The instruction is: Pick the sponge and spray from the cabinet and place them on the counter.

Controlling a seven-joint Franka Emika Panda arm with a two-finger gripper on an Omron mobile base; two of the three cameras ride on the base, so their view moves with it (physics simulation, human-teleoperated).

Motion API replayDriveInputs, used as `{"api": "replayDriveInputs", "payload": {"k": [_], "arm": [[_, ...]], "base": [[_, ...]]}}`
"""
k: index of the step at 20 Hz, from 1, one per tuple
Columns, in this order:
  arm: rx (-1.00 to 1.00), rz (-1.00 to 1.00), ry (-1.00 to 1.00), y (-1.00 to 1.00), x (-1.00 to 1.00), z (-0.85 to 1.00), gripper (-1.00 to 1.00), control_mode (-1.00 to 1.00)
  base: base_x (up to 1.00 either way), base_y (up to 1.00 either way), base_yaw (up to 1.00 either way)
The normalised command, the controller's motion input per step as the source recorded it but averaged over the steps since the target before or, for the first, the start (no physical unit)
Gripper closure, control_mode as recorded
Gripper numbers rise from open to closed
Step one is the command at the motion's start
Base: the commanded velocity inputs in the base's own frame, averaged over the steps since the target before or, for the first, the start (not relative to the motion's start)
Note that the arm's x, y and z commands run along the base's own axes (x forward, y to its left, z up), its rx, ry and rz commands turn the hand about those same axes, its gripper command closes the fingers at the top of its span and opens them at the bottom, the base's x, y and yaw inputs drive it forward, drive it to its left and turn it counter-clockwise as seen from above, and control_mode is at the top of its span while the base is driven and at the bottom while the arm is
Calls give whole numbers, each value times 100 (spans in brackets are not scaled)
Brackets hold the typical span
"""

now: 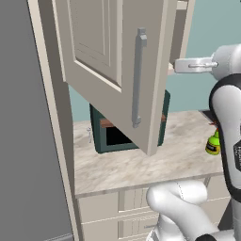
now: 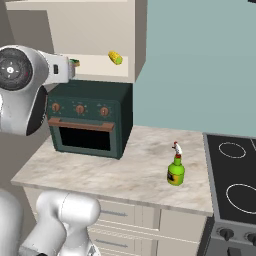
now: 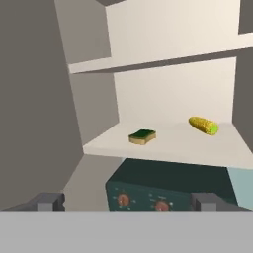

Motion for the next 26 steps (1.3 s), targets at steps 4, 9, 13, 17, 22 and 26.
{"api": "replayDriveInputs", "payload": {"k": [4,9,13,17,22,26], "arm": [[-7,1,0,11,32,0,-100,-100],[-7,2,-2,14,40,0,-100,-100],[-7,1,0,6,32,-1,-100,-100],[-8,0,0,1,28,-10,-100,-100],[-7,0,0,4,32,-16,-100,-100],[-4,1,-3,11,34,-19,-100,-100]], "base": [[0,0,0],[0,0,0],[0,0,0],[0,0,0],[0,0,0],[0,0,0]]}}
